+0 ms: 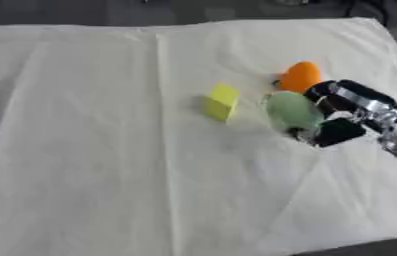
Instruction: Pick up the objects with one hand, pass them to the other hand, and then place them into the box on the other side of the table.
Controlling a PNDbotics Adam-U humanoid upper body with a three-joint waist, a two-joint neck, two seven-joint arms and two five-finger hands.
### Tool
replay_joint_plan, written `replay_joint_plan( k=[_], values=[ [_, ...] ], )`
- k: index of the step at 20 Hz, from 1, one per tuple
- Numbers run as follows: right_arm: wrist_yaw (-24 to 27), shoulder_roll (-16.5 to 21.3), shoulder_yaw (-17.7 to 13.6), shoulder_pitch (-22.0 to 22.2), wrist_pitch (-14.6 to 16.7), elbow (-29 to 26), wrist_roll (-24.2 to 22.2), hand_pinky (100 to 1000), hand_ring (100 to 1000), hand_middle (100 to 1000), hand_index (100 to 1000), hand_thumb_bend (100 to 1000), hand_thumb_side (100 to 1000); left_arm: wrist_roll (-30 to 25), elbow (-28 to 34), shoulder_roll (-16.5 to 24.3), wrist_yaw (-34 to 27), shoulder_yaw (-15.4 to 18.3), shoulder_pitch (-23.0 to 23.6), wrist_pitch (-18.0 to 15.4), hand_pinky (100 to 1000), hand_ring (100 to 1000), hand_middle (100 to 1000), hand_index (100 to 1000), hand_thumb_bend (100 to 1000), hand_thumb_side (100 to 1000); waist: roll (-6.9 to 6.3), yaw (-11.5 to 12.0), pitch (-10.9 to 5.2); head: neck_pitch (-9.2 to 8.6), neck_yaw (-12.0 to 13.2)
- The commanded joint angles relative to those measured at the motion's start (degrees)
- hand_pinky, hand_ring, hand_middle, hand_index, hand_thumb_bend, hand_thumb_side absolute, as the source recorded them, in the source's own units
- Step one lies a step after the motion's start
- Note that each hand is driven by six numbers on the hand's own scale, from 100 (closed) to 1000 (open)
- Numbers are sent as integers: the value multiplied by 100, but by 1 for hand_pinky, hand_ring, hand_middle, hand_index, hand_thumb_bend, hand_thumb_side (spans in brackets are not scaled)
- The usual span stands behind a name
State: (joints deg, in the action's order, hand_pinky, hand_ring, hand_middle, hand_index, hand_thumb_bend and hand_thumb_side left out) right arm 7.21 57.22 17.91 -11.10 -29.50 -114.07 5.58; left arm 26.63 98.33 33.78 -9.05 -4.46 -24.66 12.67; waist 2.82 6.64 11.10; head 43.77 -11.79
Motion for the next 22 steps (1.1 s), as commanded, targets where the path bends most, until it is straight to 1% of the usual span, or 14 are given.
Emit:
replay_joint_plan(
  k=[1, 4, 5, 6, 7, 8, 10, 14, 17, 19, 22],
  values=[
    [-41, 99, -160, -154, 185, -52, 5, 662, 569, 346, 370, 276, 100, -43, 123, 186, -20, 20, -89, -11, 763, 661, 707, 795, 100, 759, -85, 30, -242, 34, 78],
    [-186, 6, -105, -210, 347, -52, 39, 654, 564, 351, 376, 277, 100, -102, 132, 221, -16, -31, -182, 4, 763, 661, 707, 792, 100, 752, -89, 88, -290, 35, -30],
    [-225, -74, -36, -229, 355, -52, 47, 655, 564, 351, 377, 349, 100, -140, 132, 240, -30, -67, -232, 20, 762, 659, 704, 790, 100, 733, -96, 114, -298, 35, -70],
    [-266, -141, 32, -267, 350, -52, 59, 656, 565, 352, 377, 275, 100, -187, 132, 258, -48, -113, -291, 40, 762, 659, 706, 790, 100, 747, -107, 142, -307, 35, -109],
    [-314, -195, 91, -320, 346, -52, 80, 656, 565, 352, 378, 240, 100, -242, 134, 277, -60, -167, -358, 61, 762, 659, 704, 790, 100, 731, -116, 167, -317, 35, -157],
    [-356, -238, 127, -377, 349, -52, 117, 657, 566, 352, 379, 269, 100, -300, 139, 301, -61, -222, -426, 83, 762, 659, 706, 790, 100, 741, -123, 182, -327, 35, -209],
    [-422, -308, 133, -523, 398, -52, 256, 663, 569, 352, 379, 258, 100, -442, 148, 364, -62, -355, -596, 147, 763, 660, 707, 790, 100, 736, -128, 195, -344, 35, -318],
    [-612, -405, 201, -805, 560, -52, 465, 670, 571, 355, 385, 253, 100, -812, 124, 438, -68, -703, -1114, 324, 763, 662, 710, 793, 100, 725, -144, 235, -366, 33, -487],
    [-874, -526, 293, -1051, 647, -52, 486, 679, 573, 359, 390, 241, 100, -1199, 66, 461, 7, -1052, -1599, 531, 764, 666, 716, 798, 100, 719, -191, 301, -370, 35, -559],
    [-1105, -608, 349, -1173, 683, -52, 512, 680, 573, 360, 391, 234, 100, -1494, 9, 469, 68, -1282, -1922, 750, 763, 667, 716, 798, 100, 707, -232, 366, -365, 35, -588],
    [-1445, -696, 428, -1246, 723, -52, 567, 689, 573, 361, 392, 226, 100, -1964, -73, 525, 218, -1657, -2360, 1148, 765, 671, 717, 805, 100, 649, -283, 435, -359, 35, -584]
  ],
)
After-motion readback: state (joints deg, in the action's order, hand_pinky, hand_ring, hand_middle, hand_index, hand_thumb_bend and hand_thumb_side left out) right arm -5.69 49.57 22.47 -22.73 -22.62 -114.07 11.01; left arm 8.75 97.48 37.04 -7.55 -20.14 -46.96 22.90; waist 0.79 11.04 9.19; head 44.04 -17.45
